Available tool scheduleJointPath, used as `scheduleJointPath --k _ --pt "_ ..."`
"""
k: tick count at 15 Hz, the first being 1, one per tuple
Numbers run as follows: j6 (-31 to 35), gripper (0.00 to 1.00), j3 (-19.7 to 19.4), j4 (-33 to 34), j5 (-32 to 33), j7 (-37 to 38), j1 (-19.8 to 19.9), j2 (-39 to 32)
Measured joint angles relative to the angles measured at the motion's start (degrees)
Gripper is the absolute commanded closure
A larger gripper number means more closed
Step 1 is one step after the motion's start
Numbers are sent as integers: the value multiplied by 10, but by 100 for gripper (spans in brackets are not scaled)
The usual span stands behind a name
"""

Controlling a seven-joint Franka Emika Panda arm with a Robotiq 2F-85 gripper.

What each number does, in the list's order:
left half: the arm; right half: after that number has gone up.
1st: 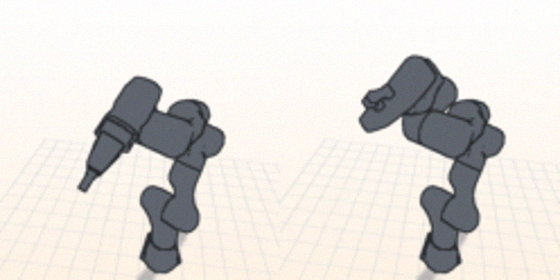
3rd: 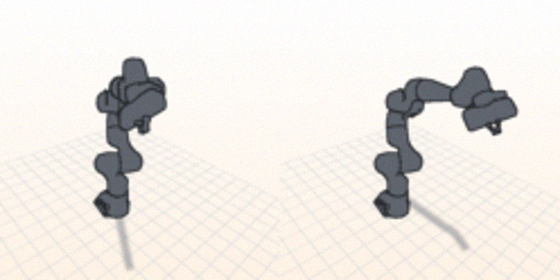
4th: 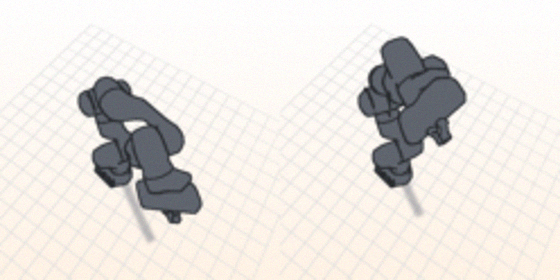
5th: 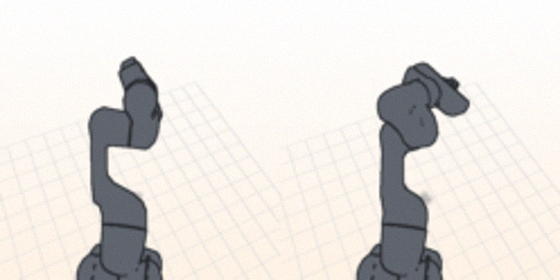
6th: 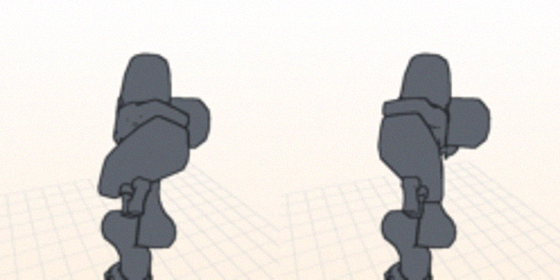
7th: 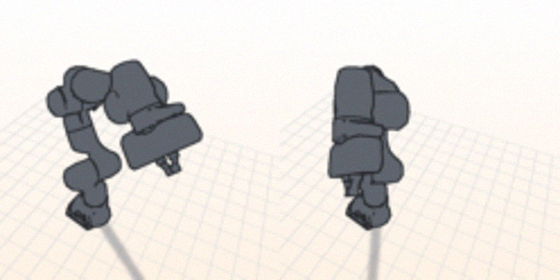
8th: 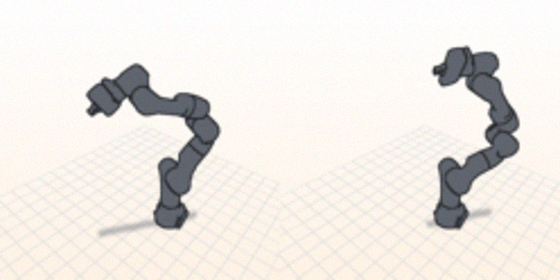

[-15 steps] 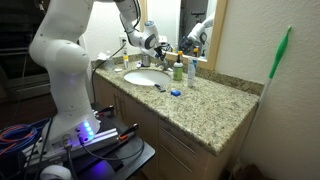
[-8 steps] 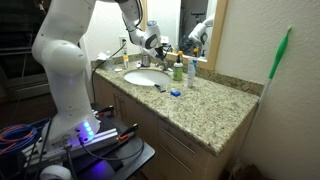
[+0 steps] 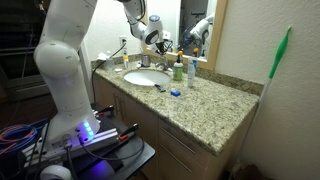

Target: Lift the handle of the tap, then push it down

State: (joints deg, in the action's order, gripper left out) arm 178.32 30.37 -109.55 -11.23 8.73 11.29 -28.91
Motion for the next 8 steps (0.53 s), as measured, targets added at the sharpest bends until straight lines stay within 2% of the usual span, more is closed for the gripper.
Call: scheduleJointPath --k 2,3,4,5,6,8 --pt "17 89 21 3 0 1 10 15" --pt "28 47 28 3 0 3 10 22" --pt "36 51 32 3 0 4 10 29" --pt "39 50 34 3 0 8 9 35" --pt "34 43 32 2 0 11 7 44" --pt "13 29 -1 -9 5 22 -12 72"
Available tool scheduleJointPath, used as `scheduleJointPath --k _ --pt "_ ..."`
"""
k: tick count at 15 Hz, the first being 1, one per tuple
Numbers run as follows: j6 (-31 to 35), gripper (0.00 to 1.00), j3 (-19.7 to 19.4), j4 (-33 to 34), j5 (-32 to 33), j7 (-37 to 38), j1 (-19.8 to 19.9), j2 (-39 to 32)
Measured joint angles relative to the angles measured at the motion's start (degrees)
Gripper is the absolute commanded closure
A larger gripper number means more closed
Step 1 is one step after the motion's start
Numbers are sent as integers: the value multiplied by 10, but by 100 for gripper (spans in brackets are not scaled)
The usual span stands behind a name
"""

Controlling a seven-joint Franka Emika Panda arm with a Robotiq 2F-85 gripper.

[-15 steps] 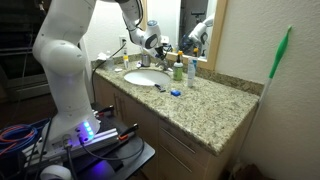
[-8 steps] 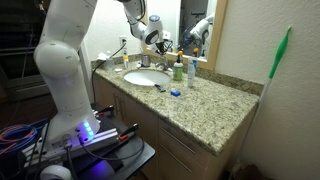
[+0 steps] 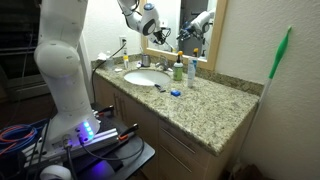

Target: Lift the handle of the tap, then push it down

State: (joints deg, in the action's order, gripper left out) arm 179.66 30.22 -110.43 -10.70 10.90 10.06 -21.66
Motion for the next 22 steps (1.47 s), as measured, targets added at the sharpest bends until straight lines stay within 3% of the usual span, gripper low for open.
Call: scheduleJointPath --k 4,5,6,8,9,13,17,19,22 --pt "-84 1 -88 -38 30 22 -49 96" --pt "-128 1 -103 -48 54 40 -55 126" --pt "-176 14 -111 -56 73 52 -56 155" --pt "-262 1 -140 -64 79 55 -78 202" --pt "-279 0 -150 -68 79 55 -88 217" --pt "-293 0 -171 -75 96 72 -106 222" --pt "-301 0 -207 -67 227 187 -120 162" --pt "-285 0 -219 -51 224 196 -134 112" --pt "-218 0 -223 -24 164 186 -151 50"
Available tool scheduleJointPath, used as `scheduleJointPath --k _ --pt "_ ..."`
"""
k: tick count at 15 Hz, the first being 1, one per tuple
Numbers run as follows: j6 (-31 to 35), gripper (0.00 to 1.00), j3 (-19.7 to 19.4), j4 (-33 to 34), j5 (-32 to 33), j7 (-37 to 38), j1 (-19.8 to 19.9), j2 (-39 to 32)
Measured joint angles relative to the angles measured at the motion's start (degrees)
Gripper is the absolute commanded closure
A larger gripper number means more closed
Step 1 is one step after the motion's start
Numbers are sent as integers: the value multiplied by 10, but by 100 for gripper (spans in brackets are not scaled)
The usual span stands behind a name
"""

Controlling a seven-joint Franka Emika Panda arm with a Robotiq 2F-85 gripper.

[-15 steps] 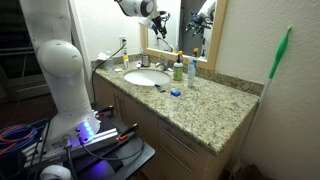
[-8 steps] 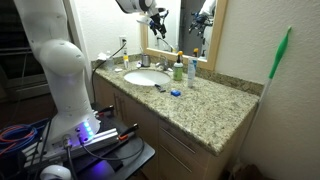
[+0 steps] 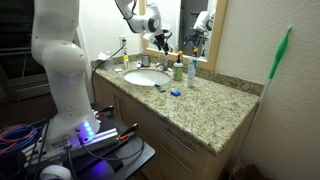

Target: Lift the handle of the tap, then push it down

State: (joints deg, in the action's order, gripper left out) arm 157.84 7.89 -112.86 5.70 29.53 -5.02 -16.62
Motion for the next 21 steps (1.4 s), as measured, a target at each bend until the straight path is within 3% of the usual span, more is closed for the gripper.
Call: scheduleJointPath --k 4,7,14,17,21 --pt "4 0 -8 13 -22 -7 -13 -13" --pt "4 0 -4 28 -65 -57 -21 -33" --pt "-4 0 -18 72 -69 -69 -57 -49" --pt "-41 0 -37 79 -64 -58 -68 -56" --pt "-69 0 -33 125 -83 -59 -70 -91"
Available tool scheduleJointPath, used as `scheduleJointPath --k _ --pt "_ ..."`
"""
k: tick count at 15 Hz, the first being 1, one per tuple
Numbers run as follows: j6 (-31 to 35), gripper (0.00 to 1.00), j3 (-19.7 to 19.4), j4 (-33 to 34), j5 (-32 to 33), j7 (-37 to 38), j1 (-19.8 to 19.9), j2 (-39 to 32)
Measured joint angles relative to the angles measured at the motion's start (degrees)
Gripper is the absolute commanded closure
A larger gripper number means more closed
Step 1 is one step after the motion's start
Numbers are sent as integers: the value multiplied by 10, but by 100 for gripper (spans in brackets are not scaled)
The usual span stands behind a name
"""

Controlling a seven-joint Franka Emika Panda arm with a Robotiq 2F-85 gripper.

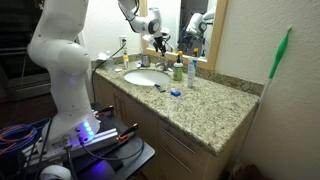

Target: Lift the handle of the tap, then push it down

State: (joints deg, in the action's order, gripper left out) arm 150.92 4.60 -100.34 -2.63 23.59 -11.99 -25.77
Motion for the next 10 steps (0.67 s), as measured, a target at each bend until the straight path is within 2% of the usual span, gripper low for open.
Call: scheduleJointPath --k 4,10 --pt "3 0 -11 39 1 19 -14 -29" --pt "-5 0 -16 43 0 20 -12 -37"
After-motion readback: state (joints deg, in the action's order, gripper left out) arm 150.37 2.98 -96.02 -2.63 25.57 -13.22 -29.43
